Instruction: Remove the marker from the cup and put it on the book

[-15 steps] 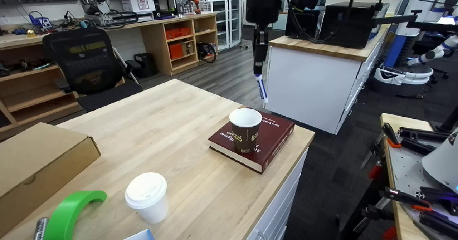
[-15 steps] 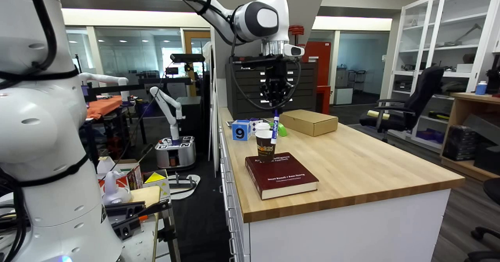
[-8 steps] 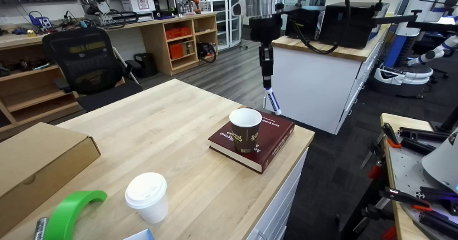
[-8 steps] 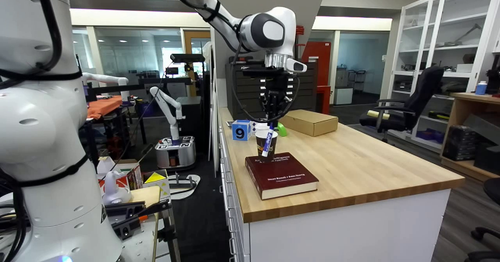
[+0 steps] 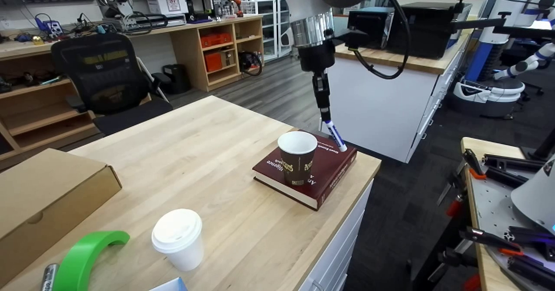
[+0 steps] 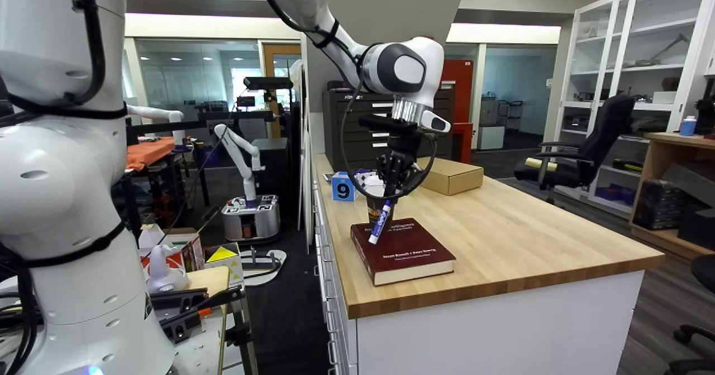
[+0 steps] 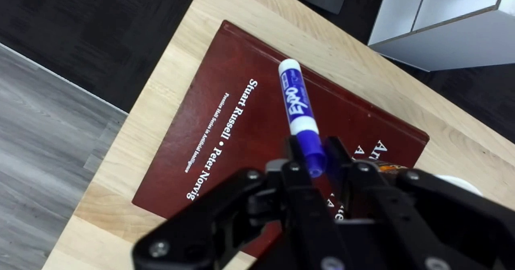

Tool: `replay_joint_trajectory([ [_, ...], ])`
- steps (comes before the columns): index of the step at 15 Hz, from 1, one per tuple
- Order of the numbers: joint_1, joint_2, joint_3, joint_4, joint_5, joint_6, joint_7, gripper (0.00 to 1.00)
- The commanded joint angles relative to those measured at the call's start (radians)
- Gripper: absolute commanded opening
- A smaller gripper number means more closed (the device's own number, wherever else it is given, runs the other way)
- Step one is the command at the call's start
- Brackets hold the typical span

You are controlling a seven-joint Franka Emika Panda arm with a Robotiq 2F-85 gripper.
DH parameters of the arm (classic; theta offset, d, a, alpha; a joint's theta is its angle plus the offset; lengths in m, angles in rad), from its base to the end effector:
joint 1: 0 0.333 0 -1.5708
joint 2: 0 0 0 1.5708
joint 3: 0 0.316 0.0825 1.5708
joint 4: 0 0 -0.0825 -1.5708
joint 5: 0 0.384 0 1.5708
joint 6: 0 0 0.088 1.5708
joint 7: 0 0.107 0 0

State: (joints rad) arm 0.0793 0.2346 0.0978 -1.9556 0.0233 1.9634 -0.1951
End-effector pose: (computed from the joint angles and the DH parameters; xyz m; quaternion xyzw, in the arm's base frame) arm 0.5670 0.1013 0.3420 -0.9773 -0.1782 0.1124 0.0226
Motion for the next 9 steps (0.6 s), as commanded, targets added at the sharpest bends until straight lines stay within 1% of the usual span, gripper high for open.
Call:
replay_joint_trajectory([
  [1,-0.021,0.086,-0.003,0.095,0.028,-0.07,-0.029,0.05],
  [9,-0.043,0.22,-0.002,0.224,0.037,-0.119,-0.045,0.05],
])
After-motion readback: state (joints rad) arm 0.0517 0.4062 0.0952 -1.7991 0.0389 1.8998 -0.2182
